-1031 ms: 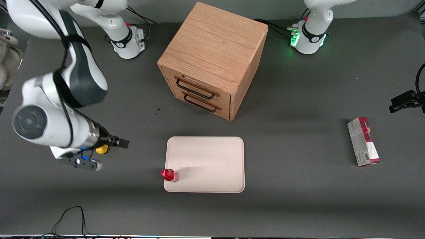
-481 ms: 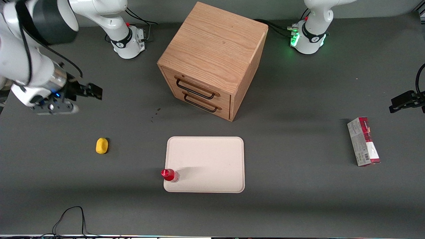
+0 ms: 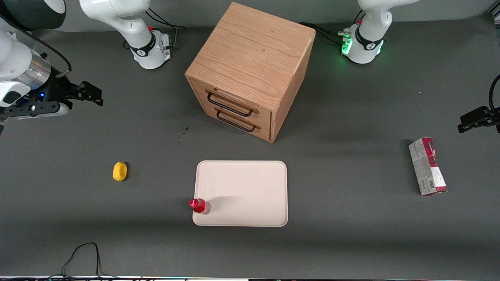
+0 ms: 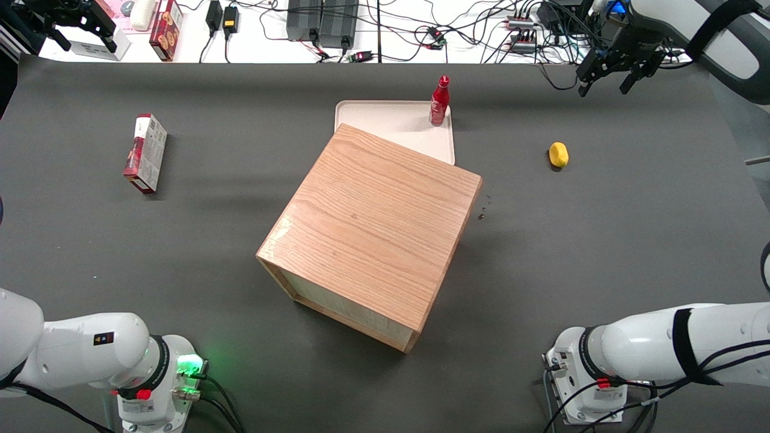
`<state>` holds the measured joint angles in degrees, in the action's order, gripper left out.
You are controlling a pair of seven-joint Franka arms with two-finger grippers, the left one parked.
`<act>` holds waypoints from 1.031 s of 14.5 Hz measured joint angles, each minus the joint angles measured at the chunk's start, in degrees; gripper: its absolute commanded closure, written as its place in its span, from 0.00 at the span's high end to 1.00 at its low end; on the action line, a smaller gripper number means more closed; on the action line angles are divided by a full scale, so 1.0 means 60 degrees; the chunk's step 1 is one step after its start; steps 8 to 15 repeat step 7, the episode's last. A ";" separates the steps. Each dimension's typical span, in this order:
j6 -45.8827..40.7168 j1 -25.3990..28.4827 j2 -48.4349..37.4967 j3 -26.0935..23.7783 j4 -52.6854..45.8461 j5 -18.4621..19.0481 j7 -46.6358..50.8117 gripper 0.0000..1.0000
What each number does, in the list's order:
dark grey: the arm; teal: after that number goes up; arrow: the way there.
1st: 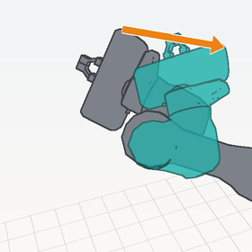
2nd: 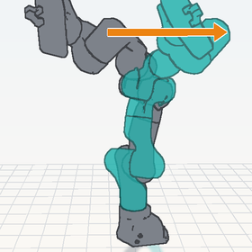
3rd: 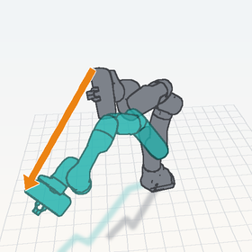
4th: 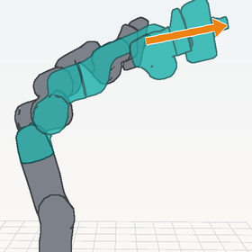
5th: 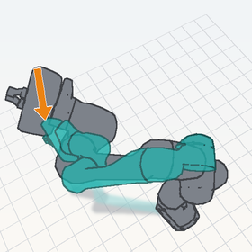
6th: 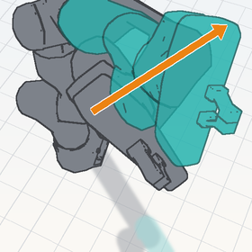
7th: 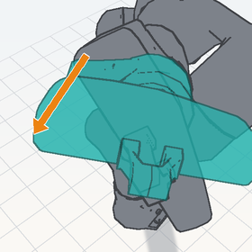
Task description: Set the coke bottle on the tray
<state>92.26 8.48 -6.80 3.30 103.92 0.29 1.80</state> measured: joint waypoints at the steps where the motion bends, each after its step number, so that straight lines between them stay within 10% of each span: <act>1: 0.0000 -0.0014 0.0142 0.0002 -0.0141 0.0000 0.0000 1.00; 15: 0.0004 -0.0427 0.1216 -0.0182 -0.1360 -0.0247 0.0000 1.00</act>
